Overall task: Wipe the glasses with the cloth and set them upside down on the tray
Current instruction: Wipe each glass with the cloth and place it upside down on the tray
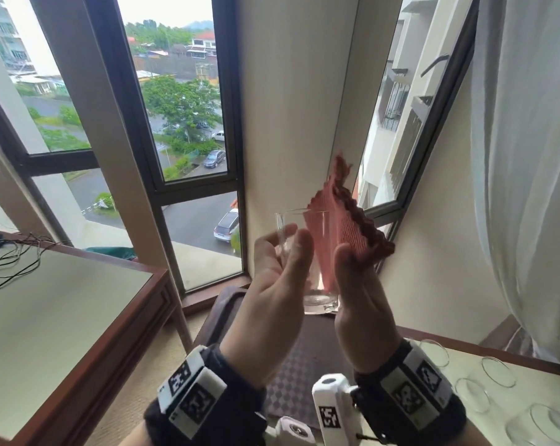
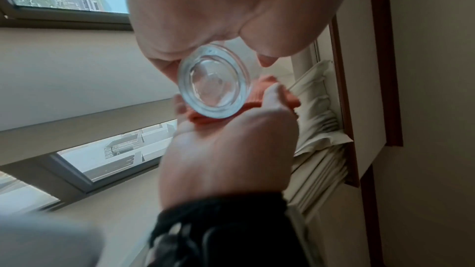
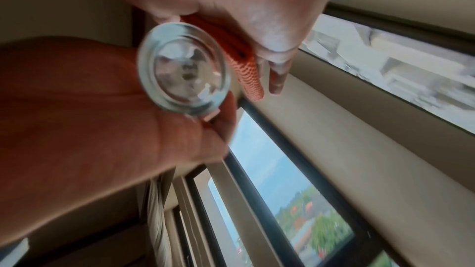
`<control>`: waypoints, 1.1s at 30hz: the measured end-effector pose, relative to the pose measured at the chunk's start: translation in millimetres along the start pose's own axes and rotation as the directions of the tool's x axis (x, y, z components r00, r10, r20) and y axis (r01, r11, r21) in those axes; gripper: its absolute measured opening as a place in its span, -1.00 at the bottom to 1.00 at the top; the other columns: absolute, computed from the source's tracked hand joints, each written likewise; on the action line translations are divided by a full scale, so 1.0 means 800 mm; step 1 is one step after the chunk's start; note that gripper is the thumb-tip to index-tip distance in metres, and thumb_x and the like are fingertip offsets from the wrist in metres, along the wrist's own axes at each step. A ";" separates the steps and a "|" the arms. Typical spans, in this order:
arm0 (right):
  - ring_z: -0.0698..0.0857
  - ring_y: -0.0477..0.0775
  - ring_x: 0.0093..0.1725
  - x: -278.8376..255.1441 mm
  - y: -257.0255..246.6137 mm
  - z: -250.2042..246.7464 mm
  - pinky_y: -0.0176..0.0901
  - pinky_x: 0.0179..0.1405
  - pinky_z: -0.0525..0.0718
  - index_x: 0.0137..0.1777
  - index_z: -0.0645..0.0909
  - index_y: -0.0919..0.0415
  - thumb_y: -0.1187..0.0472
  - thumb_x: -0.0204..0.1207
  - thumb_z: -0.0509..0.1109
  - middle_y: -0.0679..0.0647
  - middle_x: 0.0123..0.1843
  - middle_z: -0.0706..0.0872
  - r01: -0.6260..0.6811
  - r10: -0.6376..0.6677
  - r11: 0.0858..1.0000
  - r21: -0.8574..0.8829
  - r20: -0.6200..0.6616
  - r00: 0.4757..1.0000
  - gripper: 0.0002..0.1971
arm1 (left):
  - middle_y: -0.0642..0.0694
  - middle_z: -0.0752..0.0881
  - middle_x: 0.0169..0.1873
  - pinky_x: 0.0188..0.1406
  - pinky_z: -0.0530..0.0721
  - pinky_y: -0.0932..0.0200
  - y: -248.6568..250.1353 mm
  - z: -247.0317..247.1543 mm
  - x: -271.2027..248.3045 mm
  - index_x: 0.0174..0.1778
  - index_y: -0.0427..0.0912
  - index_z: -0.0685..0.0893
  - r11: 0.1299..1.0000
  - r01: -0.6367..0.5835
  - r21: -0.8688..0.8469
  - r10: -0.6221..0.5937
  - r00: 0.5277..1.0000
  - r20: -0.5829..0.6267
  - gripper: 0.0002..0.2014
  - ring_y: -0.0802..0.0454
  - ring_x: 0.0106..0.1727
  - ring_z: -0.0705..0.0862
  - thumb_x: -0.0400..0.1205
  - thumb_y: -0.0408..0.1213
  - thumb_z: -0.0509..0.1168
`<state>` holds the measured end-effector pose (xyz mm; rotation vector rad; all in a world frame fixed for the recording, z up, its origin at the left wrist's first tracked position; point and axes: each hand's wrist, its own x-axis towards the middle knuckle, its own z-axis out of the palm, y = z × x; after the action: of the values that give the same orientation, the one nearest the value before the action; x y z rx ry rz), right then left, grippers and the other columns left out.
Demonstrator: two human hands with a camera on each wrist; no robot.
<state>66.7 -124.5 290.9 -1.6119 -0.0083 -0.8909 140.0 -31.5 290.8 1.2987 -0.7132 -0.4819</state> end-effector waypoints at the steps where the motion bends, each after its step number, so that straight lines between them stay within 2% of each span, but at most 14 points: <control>1: 0.54 -0.16 0.56 0.003 -0.004 0.002 -0.18 0.51 0.56 0.70 0.25 0.21 0.02 0.76 0.07 -0.19 0.56 0.58 0.036 -0.036 0.999 0.006 0.017 0.999 -0.44 | 0.07 0.85 0.09 0.27 0.80 0.07 0.000 0.003 -0.001 0.51 -0.08 0.44 1.000 0.020 -0.017 -0.020 1.000 -0.017 -0.21 0.10 0.13 0.84 0.56 0.48 0.21; 4: 0.37 -0.08 0.68 -0.014 -0.008 0.019 -0.02 0.64 0.43 0.73 0.21 -0.07 0.17 0.77 0.06 -0.12 0.70 0.40 0.117 -0.104 0.988 -0.098 0.128 0.986 -0.47 | -0.36 0.77 0.25 0.41 0.69 -0.37 0.004 0.000 0.008 0.45 -0.11 0.52 0.989 0.065 -0.129 -0.081 0.990 -0.117 -0.31 -0.26 0.29 0.80 0.67 0.41 0.25; 7: 0.14 0.04 0.78 -0.046 0.007 0.023 -0.02 0.75 0.19 0.76 0.17 -0.18 0.05 0.80 0.03 -0.02 0.81 0.14 0.148 -0.119 0.977 -0.153 0.181 0.976 -0.47 | -0.26 0.82 0.03 0.30 0.65 -0.27 0.020 -0.015 0.020 0.33 -0.34 0.56 0.970 0.034 -0.242 -0.083 0.977 -0.194 -0.37 -0.15 0.09 0.84 0.76 0.26 0.21; 9: 0.28 -0.03 0.72 -0.062 0.016 0.019 -0.30 0.64 0.31 0.72 0.30 -0.13 -0.21 0.78 0.03 -0.18 0.72 0.36 0.111 -0.077 0.971 -0.212 0.160 0.984 -0.46 | -0.20 0.80 -0.04 0.28 0.66 -0.26 0.026 -0.020 0.022 0.34 -0.33 0.54 0.972 0.047 -0.228 -0.085 0.984 -0.159 -0.22 -0.12 -0.02 0.84 0.61 0.38 0.32; 11: 0.62 0.01 0.41 -0.061 0.014 0.014 -0.62 0.28 0.49 0.38 0.62 -0.41 -0.50 0.61 0.07 -0.46 0.27 0.72 -0.084 0.098 0.981 -0.175 0.074 0.992 -0.50 | -0.18 0.82 -0.15 0.20 0.75 -0.26 0.024 -0.017 0.016 0.40 -0.34 0.48 0.979 0.066 -0.191 -0.085 0.992 -0.094 -0.18 -0.12 -0.12 0.84 0.53 0.33 0.43; 12: 0.69 0.11 0.28 -0.055 0.012 0.014 -0.63 0.17 0.53 0.28 0.68 -0.32 -0.53 0.57 0.07 -0.39 0.15 0.76 -0.133 0.138 0.984 -0.117 0.037 0.990 -0.46 | -0.22 0.83 -0.16 0.19 0.80 -0.26 0.019 -0.014 0.010 0.39 -0.29 0.45 0.982 0.080 -0.172 -0.093 0.993 -0.072 -0.23 -0.16 -0.12 0.85 0.53 0.25 0.48; 14: 0.72 0.12 0.34 -0.037 0.009 0.007 -0.40 0.28 0.64 0.39 0.58 -0.02 -0.41 0.63 0.09 -0.14 0.23 0.79 -0.091 0.091 0.995 -0.041 -0.007 0.996 -0.41 | -0.30 0.85 -0.01 0.22 0.85 -0.12 0.013 -0.007 -0.003 0.39 -0.14 0.41 0.988 0.108 -0.114 -0.115 0.991 -0.061 -0.24 -0.25 0.06 0.89 0.47 0.20 0.57; 19: 0.68 -0.22 0.38 0.009 -0.025 -0.002 -0.31 0.31 0.67 0.48 0.49 0.01 -0.20 0.64 0.10 -0.21 0.31 0.77 -0.048 0.054 0.995 0.089 -0.064 0.996 -0.49 | -0.05 0.85 0.24 0.30 0.73 0.20 0.002 0.010 -0.014 0.46 -0.11 0.48 0.984 0.139 -0.111 -0.139 0.990 0.005 -0.26 0.16 0.29 0.81 0.52 0.34 0.37; 21: 0.52 -0.31 0.53 0.006 -0.026 0.006 -0.23 0.51 0.55 0.66 0.34 0.08 -0.04 0.77 0.00 -0.34 0.53 0.58 0.105 -0.105 0.992 -0.074 -0.003 0.994 -0.49 | -0.16 0.81 0.31 0.42 0.68 0.05 0.002 0.007 -0.007 0.46 -0.13 0.55 0.988 0.121 -0.092 -0.124 0.992 -0.022 -0.23 0.00 0.39 0.76 0.56 0.44 0.27; 23: 0.44 -0.57 0.44 -0.012 -0.007 0.014 -0.22 0.51 0.55 0.51 0.37 -0.26 -0.05 0.82 -0.07 -0.68 0.45 0.45 0.192 -0.166 0.952 -0.240 0.126 0.978 -0.65 | -0.25 0.78 0.34 0.51 0.62 -0.25 0.005 -0.001 0.002 0.47 -0.14 0.61 0.991 0.091 -0.100 -0.099 0.992 -0.075 -0.25 -0.15 0.40 0.75 0.67 0.45 0.16; 26: 0.44 -0.33 0.58 -0.039 0.013 0.026 -0.23 0.55 0.48 0.55 0.40 -0.31 -0.25 0.77 -0.05 -0.45 0.55 0.50 0.126 -0.111 0.969 -0.211 0.079 0.991 -0.58 | -0.22 0.85 0.20 0.44 0.64 -0.36 0.015 -0.015 0.011 0.36 -0.20 0.67 0.987 0.059 -0.150 -0.078 0.989 -0.127 -0.32 -0.21 0.26 0.82 0.74 0.38 0.12; 28: 0.63 -0.47 0.26 -0.041 0.013 0.030 -0.58 0.20 0.55 0.34 0.56 -0.18 -0.23 0.76 -0.01 -0.52 0.24 0.69 0.072 -0.070 0.991 -0.117 0.020 0.997 -0.61 | -0.30 0.84 0.09 0.40 0.66 -0.42 0.017 -0.015 0.010 0.27 -0.18 0.67 0.989 0.035 -0.140 -0.053 0.991 -0.126 -0.36 -0.34 0.18 0.81 0.72 0.38 0.15; 30: 0.67 -0.46 0.13 -0.025 0.006 0.028 -0.59 0.09 0.58 0.36 0.52 -0.26 -0.06 0.81 -0.03 -0.47 0.19 0.71 0.045 -0.045 0.998 -0.053 0.002 0.999 -0.68 | -0.41 0.78 0.13 0.41 0.68 -0.43 0.013 -0.009 0.004 0.34 -0.20 0.62 0.996 0.012 -0.083 -0.019 0.996 -0.084 -0.30 -0.43 0.21 0.77 0.66 0.39 0.15; 33: 0.59 -0.25 0.47 0.005 -0.002 0.015 -0.37 0.37 0.59 0.57 0.41 -0.09 0.04 0.75 0.03 -0.31 0.46 0.65 0.050 -0.050 0.998 0.027 -0.022 0.999 -0.58 | -0.33 0.77 0.23 0.42 0.71 -0.28 -0.002 0.000 -0.001 0.43 -0.12 0.56 1.000 0.015 -0.026 -0.017 0.998 -0.058 -0.13 -0.25 0.27 0.78 0.53 0.60 0.19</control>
<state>75.1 -116.0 294.4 -1.5821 -0.0459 -0.9429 139.6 -31.3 288.8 1.2903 -0.6463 -0.4626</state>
